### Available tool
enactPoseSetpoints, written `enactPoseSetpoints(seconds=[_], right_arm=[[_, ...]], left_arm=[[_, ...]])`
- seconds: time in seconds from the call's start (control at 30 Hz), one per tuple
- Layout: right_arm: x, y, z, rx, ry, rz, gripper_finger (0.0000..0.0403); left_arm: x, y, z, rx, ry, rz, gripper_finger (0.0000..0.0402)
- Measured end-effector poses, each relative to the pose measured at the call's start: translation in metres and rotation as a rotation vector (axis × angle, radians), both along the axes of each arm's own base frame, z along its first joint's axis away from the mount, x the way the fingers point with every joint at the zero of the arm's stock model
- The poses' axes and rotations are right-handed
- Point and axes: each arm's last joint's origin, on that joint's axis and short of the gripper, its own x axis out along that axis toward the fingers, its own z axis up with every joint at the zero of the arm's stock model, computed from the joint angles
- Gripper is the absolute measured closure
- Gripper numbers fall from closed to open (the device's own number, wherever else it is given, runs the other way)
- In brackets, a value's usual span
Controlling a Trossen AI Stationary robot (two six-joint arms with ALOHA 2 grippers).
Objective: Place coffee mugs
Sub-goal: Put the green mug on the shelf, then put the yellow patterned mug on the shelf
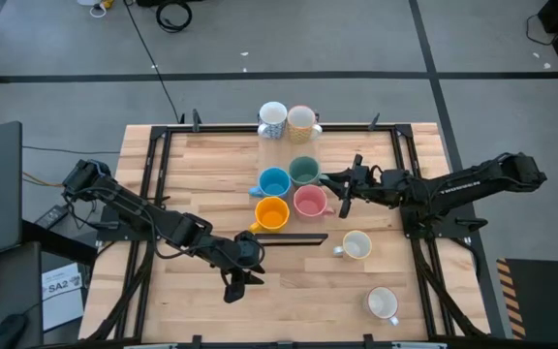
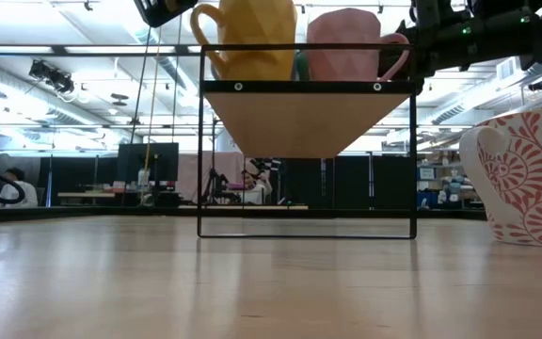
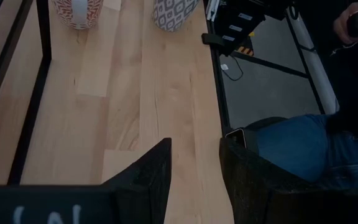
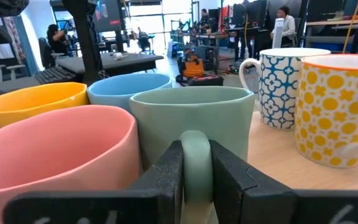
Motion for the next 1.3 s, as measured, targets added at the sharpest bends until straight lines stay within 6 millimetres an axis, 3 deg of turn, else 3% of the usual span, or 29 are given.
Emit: enactPoseSetpoints(seconds=[0.83, 1.3], right_arm=[[-0.0001, 0.0, -0.0007, -0.001, 0.008, 0.0, 0.0319], [-0.0001, 0.0001, -0.0001, -0.001, 0.006, 0.002, 0.0257]], left_arm=[[0.0001, 0.0, -0.0001, -0.001, 0.001, 0.0, 0.026], [0.0001, 0.0, -0.0001, -0.001, 0.001, 0.0, 0.026]])
